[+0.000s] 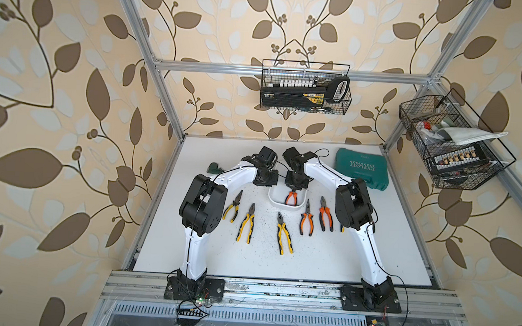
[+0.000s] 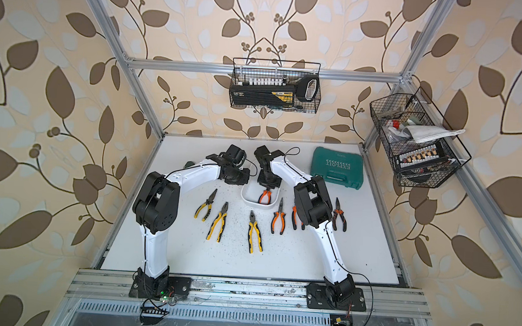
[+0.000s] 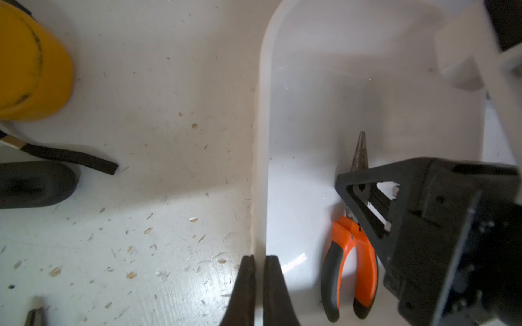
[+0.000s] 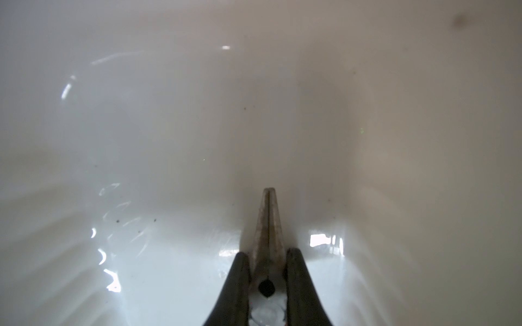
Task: Take the pliers out of the storage box
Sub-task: Pick up the pliers from the storage box, then place the pliers at the center of the board.
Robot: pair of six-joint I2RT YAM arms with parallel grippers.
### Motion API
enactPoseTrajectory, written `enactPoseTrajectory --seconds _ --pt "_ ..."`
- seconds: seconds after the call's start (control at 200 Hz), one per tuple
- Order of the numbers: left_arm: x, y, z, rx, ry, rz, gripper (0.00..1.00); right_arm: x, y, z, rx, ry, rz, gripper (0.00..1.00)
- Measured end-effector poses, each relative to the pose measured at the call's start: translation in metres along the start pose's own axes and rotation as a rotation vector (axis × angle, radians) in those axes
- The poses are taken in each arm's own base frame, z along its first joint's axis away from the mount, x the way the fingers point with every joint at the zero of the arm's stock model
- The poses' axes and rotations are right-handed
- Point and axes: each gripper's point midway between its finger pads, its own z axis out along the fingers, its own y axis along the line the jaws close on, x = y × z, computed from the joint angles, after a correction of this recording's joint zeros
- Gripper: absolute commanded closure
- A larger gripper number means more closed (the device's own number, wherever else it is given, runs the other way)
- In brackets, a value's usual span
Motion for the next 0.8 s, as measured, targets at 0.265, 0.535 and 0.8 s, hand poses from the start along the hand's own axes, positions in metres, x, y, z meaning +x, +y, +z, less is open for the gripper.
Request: enactPoseTrajectory --seconds 0.265,0.535,0.8 --pt "0.001 0.001 0.001 -0.002 0.002 -0.004 1.0 -0.012 0.008 -0.024 -0.063 -0.044 -0.03 1.0" --pt "0.001 0.002 0.001 -0.006 0.001 -0.005 1.0 -0.036 0.011 -0.098 -0.187 -0.167 -0.013 1.0" --pt "0.001 0.006 0.0 -0.024 -0.001 -0.005 1.0 -0.018 -0.018 -0.128 -0.187 -0.178 -0.031 1.0"
